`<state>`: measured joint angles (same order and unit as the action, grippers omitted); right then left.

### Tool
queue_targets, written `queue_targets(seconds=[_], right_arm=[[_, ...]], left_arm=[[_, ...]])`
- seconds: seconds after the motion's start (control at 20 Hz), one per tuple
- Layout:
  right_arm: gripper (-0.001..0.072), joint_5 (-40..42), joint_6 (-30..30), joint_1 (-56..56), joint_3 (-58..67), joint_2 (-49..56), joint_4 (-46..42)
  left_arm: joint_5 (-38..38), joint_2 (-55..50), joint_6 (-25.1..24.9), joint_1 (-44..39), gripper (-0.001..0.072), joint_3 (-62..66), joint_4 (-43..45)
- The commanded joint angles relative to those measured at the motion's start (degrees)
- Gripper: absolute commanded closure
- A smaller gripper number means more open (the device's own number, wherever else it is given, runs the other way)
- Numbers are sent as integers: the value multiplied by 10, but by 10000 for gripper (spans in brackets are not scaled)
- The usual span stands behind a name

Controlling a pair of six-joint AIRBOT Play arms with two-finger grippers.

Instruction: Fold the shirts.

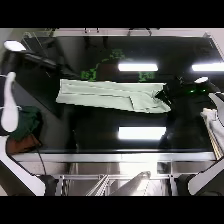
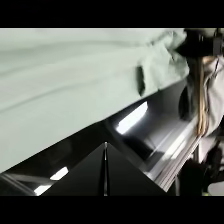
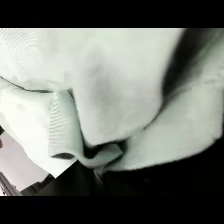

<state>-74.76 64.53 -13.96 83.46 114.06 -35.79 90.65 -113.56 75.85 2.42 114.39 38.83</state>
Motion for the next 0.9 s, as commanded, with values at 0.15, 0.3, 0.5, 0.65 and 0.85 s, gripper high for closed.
queue_targets(seconds=[0.15,0.3,0.5,0.65,0.85], right_arm=[[696,-85,-3,-28,3,-35,20],[696,-106,-2,-43,3,-89,21],[696,-145,-8,-37,7,-165,88],[696,-140,-11,-10,12,-206,156],[696,-30,-11,107,40,-219,178]], left_arm=[[-172,-73,28,-218,710,8,191],[-182,-139,64,-261,699,52,210],[-224,-176,96,-288,699,54,160],[-259,-169,81,-281,701,54,17],[-196,-80,-53,-222,703,54,-260]])
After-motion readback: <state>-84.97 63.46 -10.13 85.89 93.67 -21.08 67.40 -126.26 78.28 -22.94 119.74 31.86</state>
